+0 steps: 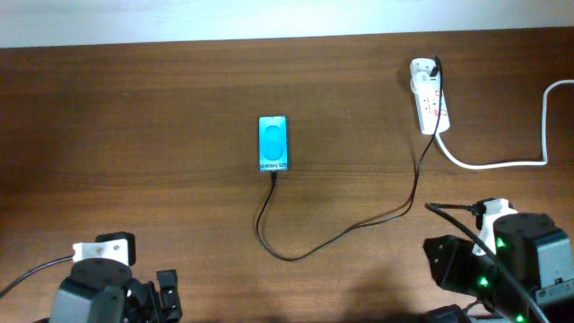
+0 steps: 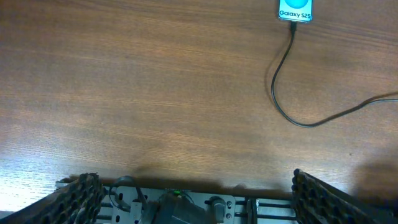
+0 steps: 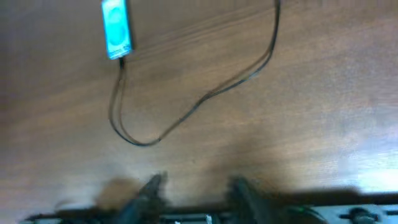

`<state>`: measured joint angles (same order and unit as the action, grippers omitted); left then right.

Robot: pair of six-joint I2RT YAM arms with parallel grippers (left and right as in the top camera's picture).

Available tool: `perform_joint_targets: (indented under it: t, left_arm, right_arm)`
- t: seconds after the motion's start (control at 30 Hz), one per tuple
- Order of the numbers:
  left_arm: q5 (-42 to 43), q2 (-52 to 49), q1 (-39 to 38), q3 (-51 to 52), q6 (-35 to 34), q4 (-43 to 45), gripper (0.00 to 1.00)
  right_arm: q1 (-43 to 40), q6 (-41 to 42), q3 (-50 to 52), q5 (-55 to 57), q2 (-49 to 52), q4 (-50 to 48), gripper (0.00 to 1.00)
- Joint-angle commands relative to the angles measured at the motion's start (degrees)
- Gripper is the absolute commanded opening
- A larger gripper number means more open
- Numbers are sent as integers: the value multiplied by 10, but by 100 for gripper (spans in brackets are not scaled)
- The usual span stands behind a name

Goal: Plug charger to phone and switch on socket
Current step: 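Withdraw both grippers away from the phone toward the table edge, then move the right gripper up to the white power strip's switch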

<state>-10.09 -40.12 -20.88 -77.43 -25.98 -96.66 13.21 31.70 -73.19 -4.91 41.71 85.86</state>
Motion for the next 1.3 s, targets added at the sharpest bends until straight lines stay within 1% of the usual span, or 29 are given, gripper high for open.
perform_joint_targets:
  t: [0.0,0.03,0.07,0.13,0.2,0.3,0.4,0.47,0.57,0.63,0.73,0.83,0.93,1.03,1.1,1.13,1.17,1.27]
  left_arm:
    - [-3,3,-2,5,-3,0,99]
    - [-3,3,-2,5,-3,0,99]
    - [-3,3,-2,5,-3,0,99]
    - [-3,3,-2,5,-3,0,100]
    - [-3,3,-2,5,-3,0,99]
    - [-3,3,-2,5,-3,0,99]
    - [-3,3,-2,5,-3,0,99]
    - [-3,3,-2,5,-3,0,99]
    - [-3,3,-2,5,-3,0,99]
    - [-3,3,-2,5,-3,0,99]
    - [-3,3,-2,5,-3,0,99]
    - [-3,3,-2,5,-3,0,100]
    - [-3,3,-2,5,-3,0,99]
    - [-3,3,-2,5,-3,0,99]
    - [-3,3,-2,5,-3,0,99]
    - [-3,3,-2,5,-3,0,99]
    - [-3,3,-2,5,-3,0,99]
    - [-3,3,-2,5,-3,0,99]
  right_arm:
    - [3,4,-1,7,7,-17,4]
    - [2,25,-1,7,12,-24,4]
    - [2,82,-1,7,21,-39,4]
    - [2,83,-2,11,37,-64,4]
    - [2,108,-22,18,78,-73,4]
    - [2,109,-100,18,155,-52,4]
    - [-10,121,-209,22,233,-9,4]
    - [-64,124,-294,21,293,32,4]
    - [-163,123,-354,-16,343,50,4]
    - [-257,118,-358,-61,382,41,4]
    - [-340,75,-359,-134,453,20,4]
    - [-389,75,-359,-144,530,-22,4]
    - [-399,76,-377,-187,614,-62,4]
    - [-399,85,-433,-187,685,-74,4]
    - [-399,119,-485,-185,735,-97,4]
    - [-398,135,-494,-185,750,-106,4]
    - [-395,160,-502,-187,773,-129,4]
    - [-371,190,-502,-194,821,-170,4]
